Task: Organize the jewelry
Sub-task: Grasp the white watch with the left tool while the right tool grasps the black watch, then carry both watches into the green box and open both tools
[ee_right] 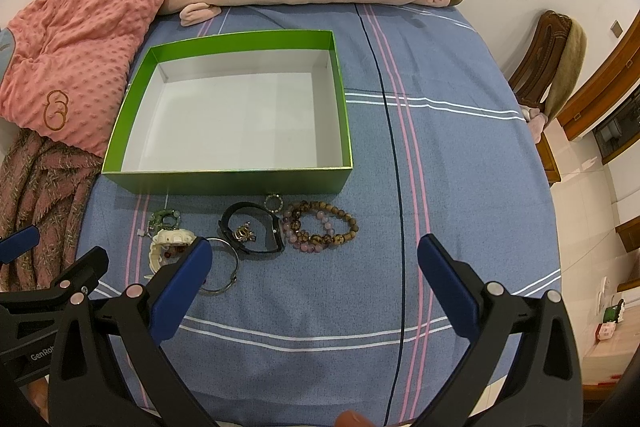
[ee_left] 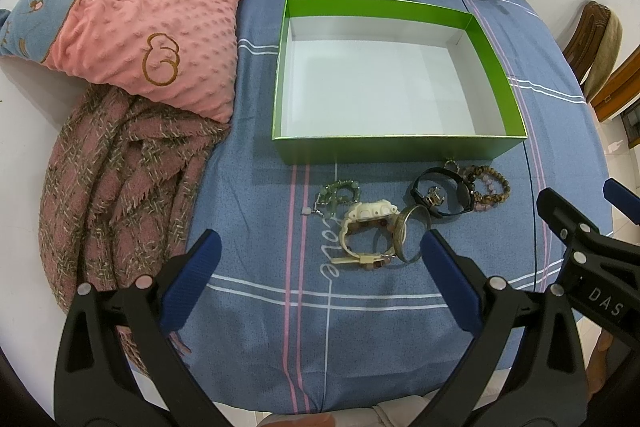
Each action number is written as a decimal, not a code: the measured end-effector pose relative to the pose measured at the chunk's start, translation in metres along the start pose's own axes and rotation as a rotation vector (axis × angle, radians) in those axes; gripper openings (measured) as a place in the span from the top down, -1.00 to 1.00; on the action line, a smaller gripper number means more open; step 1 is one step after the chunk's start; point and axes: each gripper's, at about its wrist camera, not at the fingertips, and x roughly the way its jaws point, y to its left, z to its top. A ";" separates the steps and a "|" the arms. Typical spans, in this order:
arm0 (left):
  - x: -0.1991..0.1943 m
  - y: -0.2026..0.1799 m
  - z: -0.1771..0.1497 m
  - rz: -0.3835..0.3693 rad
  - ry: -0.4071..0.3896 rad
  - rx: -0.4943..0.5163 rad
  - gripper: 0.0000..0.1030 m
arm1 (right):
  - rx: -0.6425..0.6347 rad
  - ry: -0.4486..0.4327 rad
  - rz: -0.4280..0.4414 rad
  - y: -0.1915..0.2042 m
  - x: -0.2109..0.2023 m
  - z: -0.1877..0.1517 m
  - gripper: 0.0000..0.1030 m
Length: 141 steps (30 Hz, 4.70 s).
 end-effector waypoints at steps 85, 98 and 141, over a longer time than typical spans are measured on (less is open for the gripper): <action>0.097 -0.012 -0.050 -0.200 0.087 -0.018 0.75 | -0.090 0.149 0.249 -0.010 0.117 -0.016 0.78; 0.066 0.016 -0.057 -0.205 0.047 -0.026 0.75 | -0.099 0.151 0.270 0.000 0.106 -0.029 0.78; 0.053 0.004 -0.055 -0.188 0.004 0.010 0.75 | -0.153 0.132 0.220 0.007 0.094 -0.038 0.78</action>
